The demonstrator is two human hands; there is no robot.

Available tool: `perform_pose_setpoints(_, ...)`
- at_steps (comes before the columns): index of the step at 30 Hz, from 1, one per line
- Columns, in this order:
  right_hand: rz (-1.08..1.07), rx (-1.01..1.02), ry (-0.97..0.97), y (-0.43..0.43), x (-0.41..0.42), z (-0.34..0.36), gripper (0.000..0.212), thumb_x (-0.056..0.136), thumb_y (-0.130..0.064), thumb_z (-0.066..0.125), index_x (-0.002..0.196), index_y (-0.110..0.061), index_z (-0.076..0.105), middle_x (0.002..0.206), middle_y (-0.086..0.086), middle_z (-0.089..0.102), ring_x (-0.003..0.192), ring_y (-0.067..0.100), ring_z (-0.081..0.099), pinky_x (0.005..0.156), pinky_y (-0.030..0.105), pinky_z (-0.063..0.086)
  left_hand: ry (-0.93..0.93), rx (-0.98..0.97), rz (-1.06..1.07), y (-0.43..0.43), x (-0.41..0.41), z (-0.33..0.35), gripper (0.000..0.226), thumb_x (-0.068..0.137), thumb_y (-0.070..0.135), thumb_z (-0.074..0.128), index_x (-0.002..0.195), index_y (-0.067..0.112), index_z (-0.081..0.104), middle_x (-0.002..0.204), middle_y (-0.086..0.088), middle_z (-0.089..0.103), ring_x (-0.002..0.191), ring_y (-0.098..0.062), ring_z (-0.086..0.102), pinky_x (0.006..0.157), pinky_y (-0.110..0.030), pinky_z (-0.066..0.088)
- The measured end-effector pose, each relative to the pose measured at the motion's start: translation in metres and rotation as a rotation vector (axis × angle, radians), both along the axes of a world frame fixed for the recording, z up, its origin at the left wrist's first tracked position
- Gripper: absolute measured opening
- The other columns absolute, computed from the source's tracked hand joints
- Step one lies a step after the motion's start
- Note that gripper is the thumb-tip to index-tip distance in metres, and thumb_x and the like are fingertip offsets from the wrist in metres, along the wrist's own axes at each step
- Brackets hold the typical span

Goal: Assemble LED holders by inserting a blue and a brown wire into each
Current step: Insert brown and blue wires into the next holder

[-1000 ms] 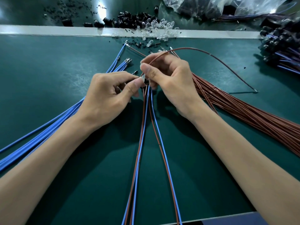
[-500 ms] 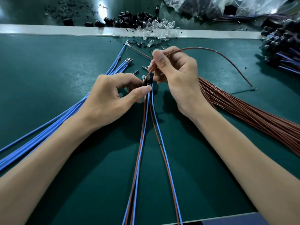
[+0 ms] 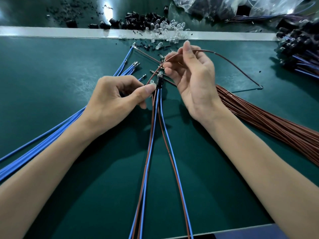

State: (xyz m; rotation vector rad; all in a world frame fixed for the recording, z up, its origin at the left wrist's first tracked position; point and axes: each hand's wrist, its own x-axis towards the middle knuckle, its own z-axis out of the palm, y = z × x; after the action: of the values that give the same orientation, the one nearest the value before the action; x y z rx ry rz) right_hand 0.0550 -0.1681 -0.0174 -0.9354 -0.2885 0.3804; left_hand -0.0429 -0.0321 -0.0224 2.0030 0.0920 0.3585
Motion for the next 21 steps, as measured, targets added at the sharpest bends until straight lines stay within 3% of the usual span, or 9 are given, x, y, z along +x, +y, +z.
perform_pose_setpoints(4, -0.049, -0.231, -0.179, -0.001, 0.0, -0.003, 0.019, 0.098, -0.014, 0.05, 0.081, -0.01, 0.056, 0.067, -0.003, 0.063, 0.056, 0.009, 0.056, 0.052, 0.021, 0.046, 0.009, 0.011, -0.042, 0.0, -0.001, 0.0, 0.033, 0.081, 0.042, 0.061, 0.069, 0.011, 0.066, 0.057, 0.009, 0.065, 0.05, -0.011, 0.047, 0.049, -0.027, 0.034)
perform_pose_setpoints(8, 0.03, -0.475, -0.468, 0.002, -0.009, -0.009, 0.015, 0.093, -0.014, 0.058, 0.078, -0.017, 0.059, 0.061, -0.01, 0.063, 0.054, 0.003, 0.056, 0.053, 0.018, 0.046, -0.001, 0.024, -0.052, 0.0, -0.001, -0.001, 0.038, 0.08, 0.047, 0.061, 0.069, 0.012, 0.066, 0.062, 0.003, 0.066, 0.051, -0.025, 0.05, 0.056, -0.04, 0.038)
perform_pose_setpoints(10, 0.077, -0.529, -0.521, 0.004, -0.012, -0.01, 0.016, 0.09, -0.014, 0.061, 0.076, -0.019, 0.059, 0.057, -0.012, 0.061, 0.052, 0.0, 0.055, 0.051, 0.015, 0.045, -0.003, 0.024, -0.049, 0.0, -0.001, 0.0, 0.036, 0.079, 0.05, 0.059, 0.068, 0.016, 0.065, 0.062, 0.003, 0.067, 0.05, -0.02, 0.05, 0.057, -0.04, 0.038)
perform_pose_setpoints(16, 0.124, -0.245, -0.195, 0.003, -0.006, -0.004, 0.018, 0.099, -0.022, 0.044, 0.091, -0.008, 0.053, 0.071, 0.002, 0.062, 0.054, 0.012, 0.056, 0.053, 0.023, 0.048, 0.008, 0.004, -0.019, 0.0, 0.0, -0.001, 0.033, 0.081, 0.048, 0.06, 0.066, 0.019, 0.064, 0.059, 0.001, 0.065, 0.052, -0.015, 0.05, 0.056, -0.038, 0.037)
perform_pose_setpoints(21, 0.075, -0.074, 0.008, 0.002, -0.002, -0.001, 0.027, 0.104, -0.018, 0.035, 0.083, -0.008, 0.048, 0.065, 0.002, 0.062, 0.051, 0.01, 0.057, 0.05, 0.021, 0.049, 0.014, 0.024, -0.008, 0.001, 0.0, -0.003, 0.033, 0.083, 0.046, 0.059, 0.066, 0.017, 0.065, 0.058, 0.0, 0.064, 0.051, -0.022, 0.05, 0.057, -0.037, 0.038)
